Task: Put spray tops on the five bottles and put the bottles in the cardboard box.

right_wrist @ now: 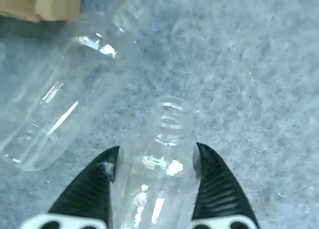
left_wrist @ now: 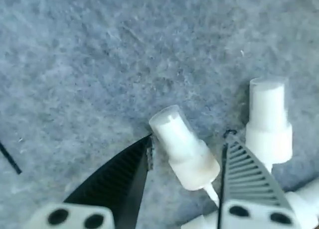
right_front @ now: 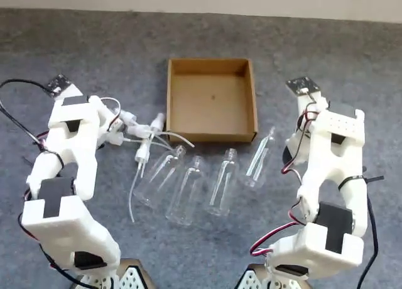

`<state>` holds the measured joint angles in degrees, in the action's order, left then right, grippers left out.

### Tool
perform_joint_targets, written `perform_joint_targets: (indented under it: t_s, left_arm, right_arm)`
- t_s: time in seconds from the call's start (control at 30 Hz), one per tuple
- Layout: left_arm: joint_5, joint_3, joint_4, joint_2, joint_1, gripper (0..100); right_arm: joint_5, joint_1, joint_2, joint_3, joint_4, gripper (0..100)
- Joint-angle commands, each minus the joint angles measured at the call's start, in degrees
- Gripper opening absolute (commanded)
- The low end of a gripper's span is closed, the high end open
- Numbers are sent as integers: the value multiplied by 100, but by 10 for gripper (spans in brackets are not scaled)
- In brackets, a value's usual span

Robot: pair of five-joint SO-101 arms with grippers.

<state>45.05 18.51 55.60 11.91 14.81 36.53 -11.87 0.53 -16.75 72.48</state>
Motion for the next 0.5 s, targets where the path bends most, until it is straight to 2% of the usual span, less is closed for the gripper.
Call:
perform_joint_targets:
  t_s: [0.0, 0.17, 0.47]
  left_arm:
    - [26, -180, -114, -57, -119, 178]
    - [18, -180, -114, -75, -101, 11]
    - [-193, -418, -70, -295, -84, 6]
  right_arm:
    - [62, 40, -330, 22, -4, 5]
    - [62, 13, -330, 22, -4, 5]
    - [62, 13, -374, 66, 4, 5]
